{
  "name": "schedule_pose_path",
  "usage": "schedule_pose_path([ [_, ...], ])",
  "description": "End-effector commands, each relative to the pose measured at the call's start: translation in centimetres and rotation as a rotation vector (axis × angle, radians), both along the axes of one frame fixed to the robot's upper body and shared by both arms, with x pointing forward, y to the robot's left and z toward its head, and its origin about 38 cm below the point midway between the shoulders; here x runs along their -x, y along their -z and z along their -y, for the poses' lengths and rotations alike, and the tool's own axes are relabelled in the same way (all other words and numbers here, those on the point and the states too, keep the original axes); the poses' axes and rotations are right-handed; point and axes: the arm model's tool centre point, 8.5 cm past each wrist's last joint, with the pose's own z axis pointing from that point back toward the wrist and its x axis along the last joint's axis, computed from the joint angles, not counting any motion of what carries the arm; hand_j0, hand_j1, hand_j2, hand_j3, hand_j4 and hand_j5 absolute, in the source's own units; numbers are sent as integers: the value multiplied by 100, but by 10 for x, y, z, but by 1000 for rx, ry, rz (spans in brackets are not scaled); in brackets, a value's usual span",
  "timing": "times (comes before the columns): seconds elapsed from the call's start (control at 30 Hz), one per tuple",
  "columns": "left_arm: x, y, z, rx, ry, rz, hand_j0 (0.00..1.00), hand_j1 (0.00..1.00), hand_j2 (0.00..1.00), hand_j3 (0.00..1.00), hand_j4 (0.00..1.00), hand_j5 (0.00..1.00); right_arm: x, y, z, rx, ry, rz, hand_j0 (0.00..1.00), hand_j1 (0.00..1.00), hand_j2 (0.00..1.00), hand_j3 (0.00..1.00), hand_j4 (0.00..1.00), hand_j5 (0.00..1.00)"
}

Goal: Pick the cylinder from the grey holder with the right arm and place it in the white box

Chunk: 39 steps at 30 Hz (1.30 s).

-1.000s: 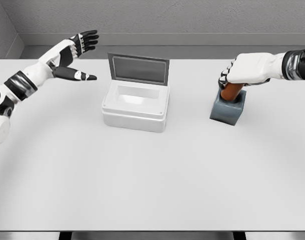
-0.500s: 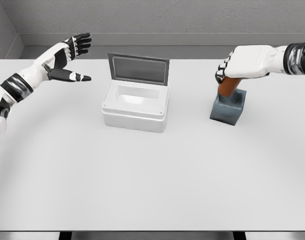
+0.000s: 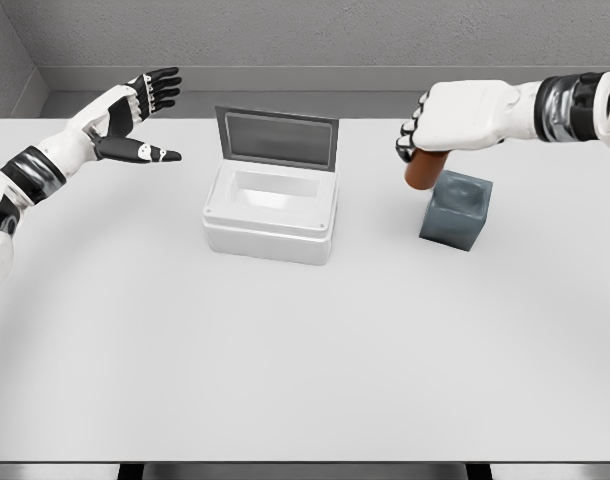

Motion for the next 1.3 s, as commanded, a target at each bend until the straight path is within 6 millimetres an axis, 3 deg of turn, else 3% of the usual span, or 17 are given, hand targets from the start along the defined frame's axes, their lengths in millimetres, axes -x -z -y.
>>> schedule_pose_path([
  [0.0, 0, -1, 0, 6, -1, 0, 100, 100, 100, 100, 100, 100, 0, 0, -8, -11, -14, -1, 47, 47, 47, 47, 47, 47],
  [0.9, -1, -2, -1, 5, -3, 3, 100, 100, 100, 100, 100, 100, 0, 0, -77, -73, -147, -8, 46, 46, 46, 46, 46, 46],
  [1.27, -2, -1, 3, 13, 2, 2, 100, 100, 100, 100, 100, 100, -5, 7, -94, -87, -157, -25, 46, 46, 46, 46, 46, 46],
])
